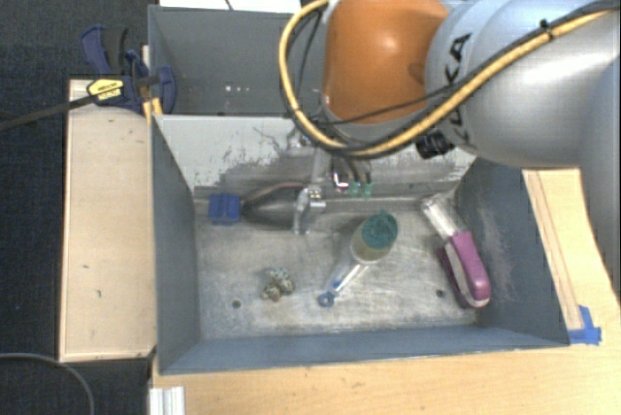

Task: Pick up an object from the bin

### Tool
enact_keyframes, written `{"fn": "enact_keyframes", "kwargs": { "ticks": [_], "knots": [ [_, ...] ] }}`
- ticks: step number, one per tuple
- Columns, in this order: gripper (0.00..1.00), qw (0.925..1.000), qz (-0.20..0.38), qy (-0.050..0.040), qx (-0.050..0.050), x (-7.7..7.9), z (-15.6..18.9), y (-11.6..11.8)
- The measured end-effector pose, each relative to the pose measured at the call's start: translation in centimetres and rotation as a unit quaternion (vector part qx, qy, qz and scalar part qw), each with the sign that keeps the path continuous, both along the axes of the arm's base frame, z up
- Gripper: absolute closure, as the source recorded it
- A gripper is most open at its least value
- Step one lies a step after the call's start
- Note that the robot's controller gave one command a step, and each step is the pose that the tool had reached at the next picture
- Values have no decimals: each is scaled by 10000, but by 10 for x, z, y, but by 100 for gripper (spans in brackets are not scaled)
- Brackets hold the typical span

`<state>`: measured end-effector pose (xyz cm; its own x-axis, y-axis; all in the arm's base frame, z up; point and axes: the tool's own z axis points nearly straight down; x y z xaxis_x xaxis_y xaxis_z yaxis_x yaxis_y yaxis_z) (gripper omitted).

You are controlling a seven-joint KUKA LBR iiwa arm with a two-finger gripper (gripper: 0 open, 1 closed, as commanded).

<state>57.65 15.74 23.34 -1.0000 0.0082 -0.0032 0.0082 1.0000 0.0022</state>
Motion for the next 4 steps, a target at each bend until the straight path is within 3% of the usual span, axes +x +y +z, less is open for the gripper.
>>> {"fn": "enact_keyframes", "kwargs": {
  "ticks": [1,2,3,4],
  "knots": [
    [0,9976,693,-4,20,-25,-143,13],
    [0,9952,976,-19,-2,-71,-162,-44],
    [0,9934,1148,-24,0,-61,-162,-8],
    [0,9788,2047,-23,-14,-62,-160,-74]
  ]
}}
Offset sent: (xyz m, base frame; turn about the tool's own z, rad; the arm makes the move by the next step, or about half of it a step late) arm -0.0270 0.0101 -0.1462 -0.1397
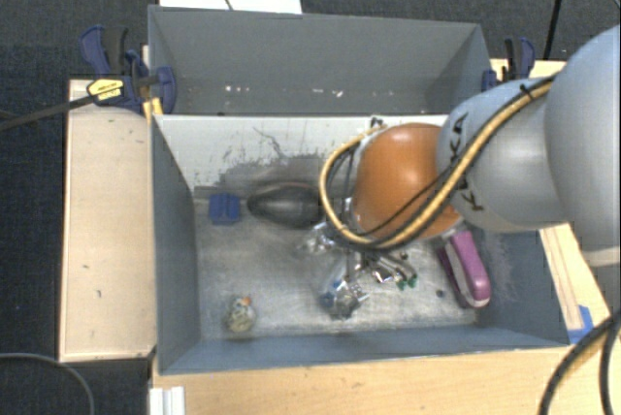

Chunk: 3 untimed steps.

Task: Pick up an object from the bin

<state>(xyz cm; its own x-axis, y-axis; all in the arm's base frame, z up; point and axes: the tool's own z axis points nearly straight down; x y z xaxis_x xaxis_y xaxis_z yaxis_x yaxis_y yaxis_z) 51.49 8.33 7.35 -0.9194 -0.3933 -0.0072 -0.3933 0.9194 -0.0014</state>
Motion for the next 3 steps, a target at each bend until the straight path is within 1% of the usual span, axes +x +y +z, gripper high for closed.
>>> {"fn": "enact_keyframes", "kwargs": {
  "ticks": [1,2,3],
  "knots": [
    [0,9997,235,44,-16,-15,6,-56],
    [100,9997,236,43,-6,-14,6,-52],
    [100,9991,428,-17,-13,-16,151,-81]
  ]
}}
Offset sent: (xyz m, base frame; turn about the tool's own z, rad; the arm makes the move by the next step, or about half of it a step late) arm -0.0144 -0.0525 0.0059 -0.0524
